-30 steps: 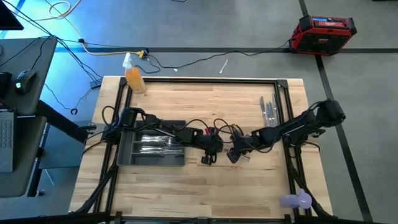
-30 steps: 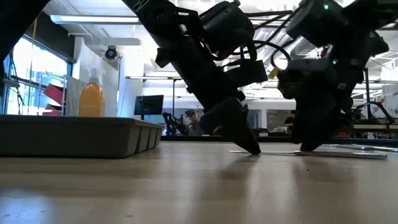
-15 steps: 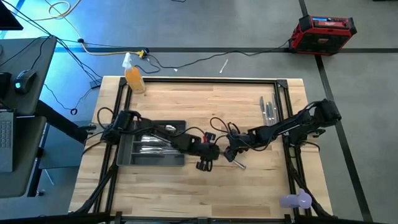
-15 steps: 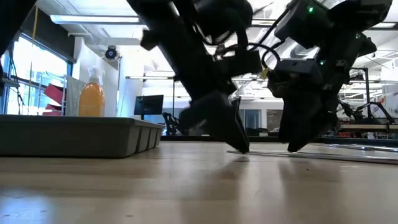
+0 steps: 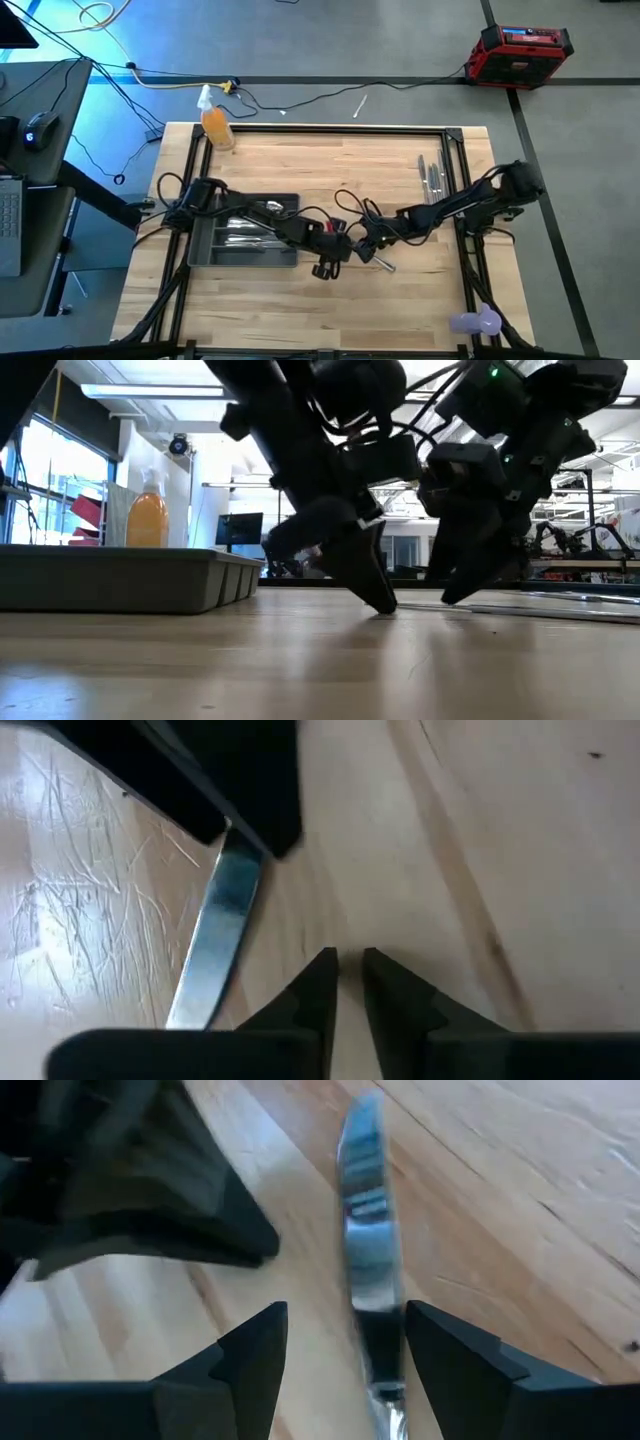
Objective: Sort silverware
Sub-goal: Put the silver knife into the black silverware tray
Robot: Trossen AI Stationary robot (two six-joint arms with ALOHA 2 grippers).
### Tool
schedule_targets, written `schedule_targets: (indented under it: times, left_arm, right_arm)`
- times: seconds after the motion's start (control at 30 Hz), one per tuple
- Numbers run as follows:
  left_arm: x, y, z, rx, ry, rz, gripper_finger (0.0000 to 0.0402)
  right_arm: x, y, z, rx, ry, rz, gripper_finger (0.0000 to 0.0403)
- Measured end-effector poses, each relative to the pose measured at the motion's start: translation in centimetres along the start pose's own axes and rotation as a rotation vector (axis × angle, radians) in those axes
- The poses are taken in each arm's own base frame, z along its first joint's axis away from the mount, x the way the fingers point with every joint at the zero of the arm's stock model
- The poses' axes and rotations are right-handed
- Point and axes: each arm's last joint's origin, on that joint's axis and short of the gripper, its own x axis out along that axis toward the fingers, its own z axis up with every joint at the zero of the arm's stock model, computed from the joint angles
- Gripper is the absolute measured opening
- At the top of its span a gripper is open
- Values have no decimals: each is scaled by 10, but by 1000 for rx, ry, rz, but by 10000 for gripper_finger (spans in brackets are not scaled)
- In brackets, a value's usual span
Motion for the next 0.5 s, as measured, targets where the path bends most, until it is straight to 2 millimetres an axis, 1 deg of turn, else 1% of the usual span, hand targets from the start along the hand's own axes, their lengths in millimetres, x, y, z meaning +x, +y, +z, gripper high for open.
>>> schedule_targets:
  times: [0.1,0.23,0.33,0.5]
  left_arm:
    - [7,9,-2,-24,-22,8,4]
    - [10,19,-4,-49,-44,-16,1]
    - [11,24,-5,-79,-49,-37,0]
    - [19,24,-8,-98,-54,-28,0]
  right_arm:
    - [11,-1,-1,-8,12,20,194]
    - [22,-1,-1,-33,9,63,194]
    - [25,0,-1,-31,7,83,194]
    - [25,1,-3,-35,1,83,194]
